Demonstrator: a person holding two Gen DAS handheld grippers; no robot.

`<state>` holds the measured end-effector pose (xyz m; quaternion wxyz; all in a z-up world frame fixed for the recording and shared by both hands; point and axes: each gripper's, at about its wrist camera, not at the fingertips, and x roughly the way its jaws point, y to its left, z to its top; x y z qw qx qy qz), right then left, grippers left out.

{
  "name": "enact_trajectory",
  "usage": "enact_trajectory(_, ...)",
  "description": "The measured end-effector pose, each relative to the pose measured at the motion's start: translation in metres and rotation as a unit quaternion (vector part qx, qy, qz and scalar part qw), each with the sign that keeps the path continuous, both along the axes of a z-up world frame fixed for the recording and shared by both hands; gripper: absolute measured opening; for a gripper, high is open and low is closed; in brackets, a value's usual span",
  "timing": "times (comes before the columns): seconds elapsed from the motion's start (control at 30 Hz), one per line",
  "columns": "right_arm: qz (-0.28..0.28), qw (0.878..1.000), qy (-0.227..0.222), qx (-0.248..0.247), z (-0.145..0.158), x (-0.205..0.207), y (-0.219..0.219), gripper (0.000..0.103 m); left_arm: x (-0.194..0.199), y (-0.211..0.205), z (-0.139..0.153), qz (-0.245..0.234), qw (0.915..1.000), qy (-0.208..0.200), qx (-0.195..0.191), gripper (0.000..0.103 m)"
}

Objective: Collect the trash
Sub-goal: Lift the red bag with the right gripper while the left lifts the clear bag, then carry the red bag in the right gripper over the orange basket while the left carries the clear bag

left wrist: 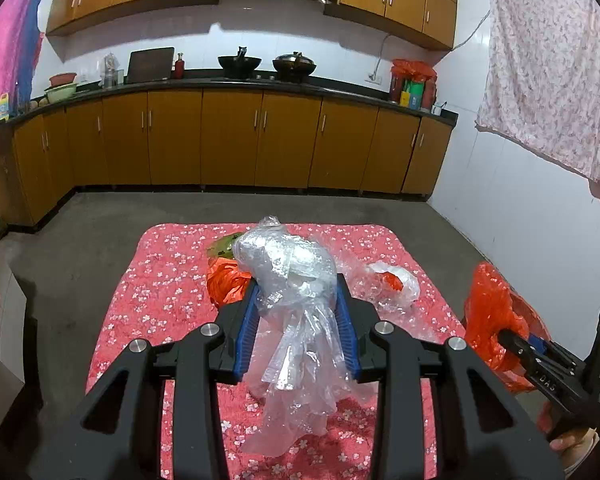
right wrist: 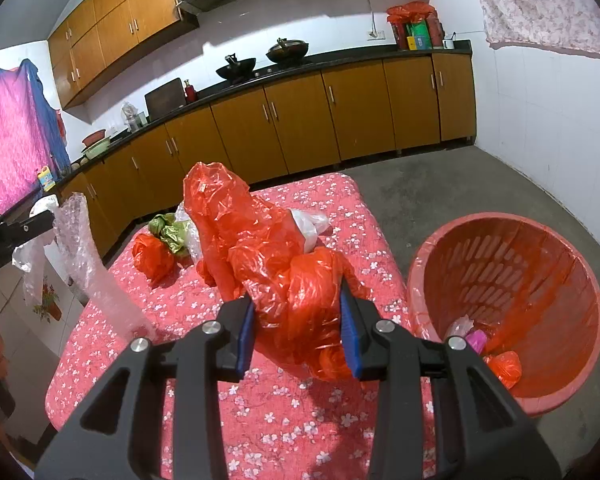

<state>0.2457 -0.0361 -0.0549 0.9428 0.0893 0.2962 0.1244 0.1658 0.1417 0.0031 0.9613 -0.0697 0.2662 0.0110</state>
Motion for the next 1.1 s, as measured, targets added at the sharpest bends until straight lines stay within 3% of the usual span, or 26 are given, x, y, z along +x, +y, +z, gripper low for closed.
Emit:
enact_trajectory(0.33,0.006,1.000,0.001,-0.001,-0.002,0.002,0.002,0.036,-0.003,0.010,-0.007,0.007,0.9995,0.020,0.023,0.040)
enact_trajectory(0.57,0.012,1.000,0.002,-0.006,-0.004,0.004,0.006,0.036,-0.001,0.025,-0.019,0.028,0.9987,0.041,0.005,0.038)
enact_trajectory(0.83,0.012,1.000,-0.007,-0.005,0.000,0.003,0.003,0.036,-0.010,0.021,0.005,0.015,0.9996,0.019,0.016,0.034)
enact_trajectory(1.1,0.006,1.000,-0.024,-0.004,0.012,-0.005,-0.008,0.036,-0.006,-0.009,0.022,-0.019,0.9997,0.000,0.018,0.033)
